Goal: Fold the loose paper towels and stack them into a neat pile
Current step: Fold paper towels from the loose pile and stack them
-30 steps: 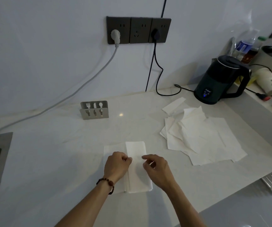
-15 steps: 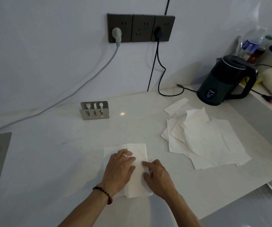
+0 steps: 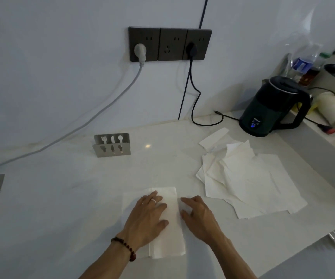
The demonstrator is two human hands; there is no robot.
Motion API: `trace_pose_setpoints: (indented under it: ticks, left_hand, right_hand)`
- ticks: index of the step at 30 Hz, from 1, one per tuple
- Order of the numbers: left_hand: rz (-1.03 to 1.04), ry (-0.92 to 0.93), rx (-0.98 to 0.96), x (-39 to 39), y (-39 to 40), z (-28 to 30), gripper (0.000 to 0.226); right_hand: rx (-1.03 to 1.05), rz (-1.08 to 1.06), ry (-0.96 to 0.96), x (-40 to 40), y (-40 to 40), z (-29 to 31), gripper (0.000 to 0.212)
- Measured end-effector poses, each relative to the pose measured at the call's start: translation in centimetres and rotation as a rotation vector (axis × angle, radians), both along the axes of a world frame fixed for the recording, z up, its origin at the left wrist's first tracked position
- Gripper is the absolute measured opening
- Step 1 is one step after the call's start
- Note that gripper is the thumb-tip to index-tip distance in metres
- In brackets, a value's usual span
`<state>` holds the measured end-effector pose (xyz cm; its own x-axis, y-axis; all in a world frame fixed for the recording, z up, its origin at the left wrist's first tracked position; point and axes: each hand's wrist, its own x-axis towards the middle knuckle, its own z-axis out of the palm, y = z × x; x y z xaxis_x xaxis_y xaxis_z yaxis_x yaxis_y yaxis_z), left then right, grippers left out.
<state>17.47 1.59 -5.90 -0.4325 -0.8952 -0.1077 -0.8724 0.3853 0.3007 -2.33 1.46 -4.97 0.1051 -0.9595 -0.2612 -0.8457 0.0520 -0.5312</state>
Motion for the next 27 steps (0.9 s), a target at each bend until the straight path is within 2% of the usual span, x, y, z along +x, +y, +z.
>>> trace_pose_setpoints:
  ticks: [4, 8, 11, 13, 14, 16, 20, 24, 27]
  left_hand:
    - [-0.025, 0.038, -0.074, -3.7, -1.7, 0.7, 0.038]
    - [-0.034, 0.192, 0.003, -9.5, -4.0, 2.0, 0.044]
    - [0.002, 0.226, 0.038, -13.4, -5.7, 2.0, 0.047]
    - [0.024, 0.21, 0.062, -15.1, -6.4, 1.9, 0.049]
    - [0.031, 0.195, 0.068, -16.1, -6.7, 1.7, 0.049]
    - [0.043, 0.154, 0.09, -17.1, -7.1, 1.4, 0.05]
    - [-0.005, 0.022, 0.178, -17.7, -7.1, 1.0, 0.049]
    - [-0.009, -0.058, 0.181, -17.9, -7.0, 0.8, 0.044]
    - [0.037, 0.03, 0.194, -18.1, -6.9, 1.1, 0.047]
  right_hand:
    - [-0.116, -0.164, -0.029, -3.5, 0.0, 0.4, 0.031]
    - [-0.214, -0.289, 0.049, -8.5, -1.6, 0.9, 0.033]
    - [-0.235, -0.227, 0.214, -12.4, -3.2, 0.8, 0.044]
    - [-0.171, -0.16, 0.332, -14.2, -4.2, 0.4, 0.057]
    - [-0.138, -0.135, 0.372, -15.1, -4.8, 0.0, 0.059]
    - [-0.12, -0.119, 0.405, -16.2, -5.6, -0.8, 0.05]
    - [-0.188, -0.113, 0.346, -17.6, -6.5, -1.6, 0.017]
    - [-0.218, -0.118, 0.26, -19.1, -6.6, -1.4, 0.016]
    - [-0.235, -0.215, 0.094, -18.8, -6.3, -0.5, 0.014]
